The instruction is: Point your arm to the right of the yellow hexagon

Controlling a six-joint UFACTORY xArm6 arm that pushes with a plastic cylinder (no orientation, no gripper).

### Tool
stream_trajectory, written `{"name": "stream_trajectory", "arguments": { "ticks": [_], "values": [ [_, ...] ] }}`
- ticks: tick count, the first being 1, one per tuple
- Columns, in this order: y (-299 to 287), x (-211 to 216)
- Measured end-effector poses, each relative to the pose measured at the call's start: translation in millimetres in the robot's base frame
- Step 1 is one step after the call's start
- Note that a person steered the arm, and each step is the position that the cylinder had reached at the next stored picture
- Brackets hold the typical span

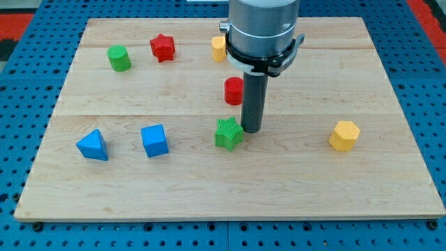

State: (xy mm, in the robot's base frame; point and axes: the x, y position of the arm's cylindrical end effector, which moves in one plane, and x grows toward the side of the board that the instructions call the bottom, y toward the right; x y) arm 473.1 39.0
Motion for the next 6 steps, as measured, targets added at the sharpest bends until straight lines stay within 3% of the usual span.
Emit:
{"name": "stream_trajectory", "arguments": {
  "ticks": [1,2,3,4,5,6],
  "values": [
    [3.9,-42.0],
    [-70.7,-29.5],
    [-32.6,6.5],
    [-39.7,-24.3],
    [63.9,-53.2],
    [167.3,-36.2]
  ]
}}
